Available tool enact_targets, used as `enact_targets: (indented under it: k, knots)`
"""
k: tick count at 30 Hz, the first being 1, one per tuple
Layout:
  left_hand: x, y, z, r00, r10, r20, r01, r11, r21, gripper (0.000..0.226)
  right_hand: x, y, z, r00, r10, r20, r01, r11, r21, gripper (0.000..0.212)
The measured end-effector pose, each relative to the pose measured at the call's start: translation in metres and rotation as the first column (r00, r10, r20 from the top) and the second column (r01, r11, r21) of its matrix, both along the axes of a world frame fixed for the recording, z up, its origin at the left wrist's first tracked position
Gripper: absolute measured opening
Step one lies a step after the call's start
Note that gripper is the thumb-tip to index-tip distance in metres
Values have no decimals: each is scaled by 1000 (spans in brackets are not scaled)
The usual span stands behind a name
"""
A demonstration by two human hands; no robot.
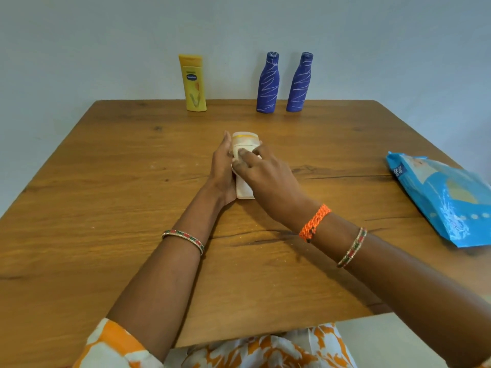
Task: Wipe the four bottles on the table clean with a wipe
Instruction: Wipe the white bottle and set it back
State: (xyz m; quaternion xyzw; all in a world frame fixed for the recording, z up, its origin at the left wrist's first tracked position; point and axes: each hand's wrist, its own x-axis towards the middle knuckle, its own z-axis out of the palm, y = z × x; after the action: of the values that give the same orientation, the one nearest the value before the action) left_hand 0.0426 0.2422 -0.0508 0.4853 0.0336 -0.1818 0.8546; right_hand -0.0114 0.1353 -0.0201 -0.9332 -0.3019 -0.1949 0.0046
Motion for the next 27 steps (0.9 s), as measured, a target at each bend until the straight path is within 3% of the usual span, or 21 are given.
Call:
enact_targets:
  k: [2, 4, 7, 9, 10, 13, 15, 17, 23, 27]
  knots:
    - [-1, -2, 2, 1000, -3, -1, 3, 1000, 12, 72, -6, -5, -10, 997, 42, 63, -43, 999, 9, 26]
    - [-2, -6, 3, 1000, 7, 3, -7, 1000, 11, 65, -13, -9, -17, 991, 104, 83, -102, 994, -25, 36]
    - [-2, -10, 2, 1000, 4, -29, -5, 999, -40, 63, -30, -13, -7, 962, 229, -150, -237, 971, -39, 32]
    - [-1, -8, 1, 1000, -7, -8, 6, 999, -33, 62, -28, -17, 10, 931, 189, -314, -170, 982, 87, 20]
    - [0, -7, 0, 1000, -15, 17, 15, 1000, -14, 61, -20, -19, 19, 932, 157, -325, -99, 977, 189, 18]
    - [-2, -3, -1, 996, -27, 84, 23, 998, 53, 54, 13, -20, 38, 991, 54, -119, -6, 930, 368, 22]
    - [-3, -2, -3, 993, -4, 117, -5, 997, 81, 52, 26, -14, 36, 999, -28, -41, 39, 961, 274, 29]
    - [-3, 0, -2, 993, 20, 117, -29, 997, 77, 56, 25, -5, 21, 997, -55, -58, 62, 989, 137, 38]
    - [2, -1, 1, 996, 88, 10, -87, 996, -27, 63, -24, -1, -19, 997, 76, 13, -75, 997, -36, 32]
    - [1, -6, 4, 996, 83, -32, -83, 996, -20, 64, -42, -21, -15, 974, 122, -193, -148, 981, -122, 30]
